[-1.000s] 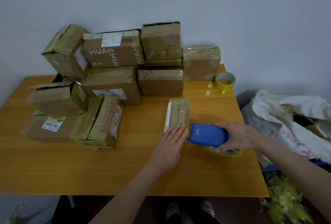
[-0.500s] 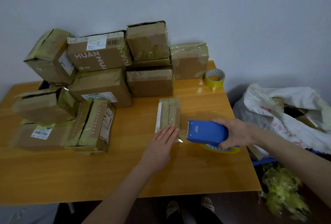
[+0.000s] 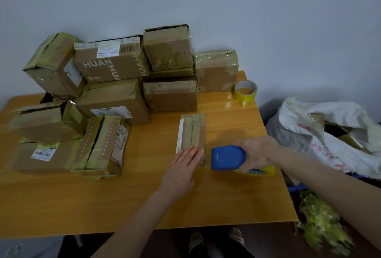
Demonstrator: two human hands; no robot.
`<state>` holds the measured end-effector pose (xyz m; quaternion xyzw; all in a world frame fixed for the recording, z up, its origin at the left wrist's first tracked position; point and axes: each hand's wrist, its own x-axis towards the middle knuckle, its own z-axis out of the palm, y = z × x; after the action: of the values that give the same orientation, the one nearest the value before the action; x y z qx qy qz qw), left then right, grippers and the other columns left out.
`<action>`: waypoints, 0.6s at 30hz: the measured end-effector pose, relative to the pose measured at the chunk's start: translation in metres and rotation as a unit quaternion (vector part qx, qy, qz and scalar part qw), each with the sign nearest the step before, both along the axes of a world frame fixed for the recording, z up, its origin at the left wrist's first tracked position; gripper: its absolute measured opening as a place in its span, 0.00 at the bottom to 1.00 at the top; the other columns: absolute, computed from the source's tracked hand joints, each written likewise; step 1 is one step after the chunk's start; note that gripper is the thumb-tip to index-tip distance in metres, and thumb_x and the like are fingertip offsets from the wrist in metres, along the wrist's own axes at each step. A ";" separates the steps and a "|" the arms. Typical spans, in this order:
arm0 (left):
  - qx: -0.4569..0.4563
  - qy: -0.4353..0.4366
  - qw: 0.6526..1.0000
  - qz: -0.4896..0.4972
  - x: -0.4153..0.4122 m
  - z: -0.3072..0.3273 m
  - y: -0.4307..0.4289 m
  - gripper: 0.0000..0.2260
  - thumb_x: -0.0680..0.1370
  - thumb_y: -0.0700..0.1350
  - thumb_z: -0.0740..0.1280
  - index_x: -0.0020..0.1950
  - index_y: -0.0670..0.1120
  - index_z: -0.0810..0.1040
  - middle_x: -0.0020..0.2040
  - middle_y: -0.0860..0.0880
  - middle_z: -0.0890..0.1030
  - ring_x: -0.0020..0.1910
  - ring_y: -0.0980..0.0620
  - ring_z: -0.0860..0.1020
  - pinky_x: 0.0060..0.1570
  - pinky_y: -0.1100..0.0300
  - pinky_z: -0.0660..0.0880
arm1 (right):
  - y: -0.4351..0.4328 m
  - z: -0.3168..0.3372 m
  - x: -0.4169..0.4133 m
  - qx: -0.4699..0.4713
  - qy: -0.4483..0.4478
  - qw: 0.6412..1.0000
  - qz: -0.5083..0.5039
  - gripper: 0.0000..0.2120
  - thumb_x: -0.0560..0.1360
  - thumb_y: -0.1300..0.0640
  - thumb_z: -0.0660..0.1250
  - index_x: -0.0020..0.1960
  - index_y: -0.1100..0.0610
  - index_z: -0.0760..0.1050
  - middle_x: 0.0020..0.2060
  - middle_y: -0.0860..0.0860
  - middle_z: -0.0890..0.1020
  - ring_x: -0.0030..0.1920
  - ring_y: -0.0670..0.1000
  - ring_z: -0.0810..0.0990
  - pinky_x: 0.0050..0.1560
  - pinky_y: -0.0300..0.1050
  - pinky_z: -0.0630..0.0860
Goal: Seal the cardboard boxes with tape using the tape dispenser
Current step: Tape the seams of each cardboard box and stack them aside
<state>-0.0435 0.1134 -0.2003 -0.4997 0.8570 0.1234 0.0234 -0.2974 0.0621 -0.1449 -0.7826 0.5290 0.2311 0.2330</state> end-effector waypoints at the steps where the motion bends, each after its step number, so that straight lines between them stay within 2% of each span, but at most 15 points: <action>1: 0.003 -0.001 1.000 -0.001 -0.001 0.000 0.000 0.39 0.79 0.41 0.62 0.74 0.54 0.33 0.75 0.54 0.33 0.74 0.58 0.33 0.71 0.60 0.31 | -0.002 0.001 0.006 0.001 0.011 1.000 0.007 0.25 0.66 0.39 0.67 0.61 0.42 0.67 0.45 0.44 0.80 0.47 0.51 0.79 0.41 0.45 0.74; 3: 0.005 -0.002 1.000 -0.006 -0.002 0.000 0.000 0.39 0.79 0.41 0.62 0.75 0.53 0.34 0.76 0.54 0.34 0.73 0.58 0.33 0.71 0.61 0.30 | -0.007 0.008 0.019 0.002 0.025 0.999 0.022 0.22 0.66 0.40 0.67 0.57 0.44 0.68 0.42 0.44 0.78 0.45 0.52 0.78 0.41 0.45 0.73; 7: 0.008 0.002 1.000 -0.007 -0.002 0.001 -0.001 0.39 0.78 0.41 0.63 0.78 0.52 0.38 0.76 0.54 0.35 0.72 0.59 0.33 0.67 0.62 0.28 | -0.014 0.019 0.032 -0.001 0.032 0.999 0.028 0.17 0.66 0.43 0.68 0.49 0.47 0.68 0.34 0.45 0.72 0.34 0.47 0.70 0.34 0.43 0.69; 11: 0.010 0.003 1.000 -0.007 0.001 0.002 0.001 0.38 0.78 0.41 0.62 0.78 0.52 0.39 0.76 0.53 0.35 0.72 0.59 0.32 0.66 0.63 0.26 | -0.028 0.013 0.040 0.043 0.031 0.999 -0.003 0.22 0.64 0.39 0.69 0.51 0.50 0.73 0.36 0.47 0.76 0.36 0.49 0.74 0.34 0.44 0.68; 15: 0.013 0.002 1.000 -0.010 0.002 0.001 0.004 0.38 0.78 0.41 0.62 0.78 0.52 0.38 0.75 0.54 0.34 0.74 0.57 0.32 0.67 0.63 0.27 | -0.037 0.003 0.038 0.037 0.032 0.997 -0.053 0.25 0.61 0.37 0.69 0.51 0.51 0.75 0.38 0.47 0.79 0.40 0.50 0.78 0.36 0.43 0.71; 16: 0.011 0.002 1.000 -0.008 0.002 0.001 0.003 0.38 0.78 0.41 0.61 0.78 0.52 0.38 0.75 0.54 0.34 0.75 0.56 0.33 0.69 0.62 0.28 | -0.039 0.003 0.031 0.029 0.020 0.996 -0.076 0.25 0.61 0.37 0.69 0.51 0.52 0.75 0.38 0.48 0.79 0.41 0.51 0.78 0.36 0.44 0.71; 18: 0.009 0.000 1.000 -0.002 0.002 0.002 0.001 0.38 0.78 0.42 0.61 0.78 0.51 0.38 0.77 0.53 0.35 0.76 0.54 0.36 0.71 0.60 0.31 | -0.045 0.006 0.014 0.018 -0.069 0.984 -0.165 0.26 0.61 0.39 0.70 0.51 0.55 0.75 0.39 0.50 0.80 0.40 0.52 0.79 0.37 0.47 0.71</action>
<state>-0.0419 0.1142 -0.1986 -0.4973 0.8572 0.1307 0.0281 -0.2834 0.0175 -0.1391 -0.6943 0.6293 0.1446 0.3177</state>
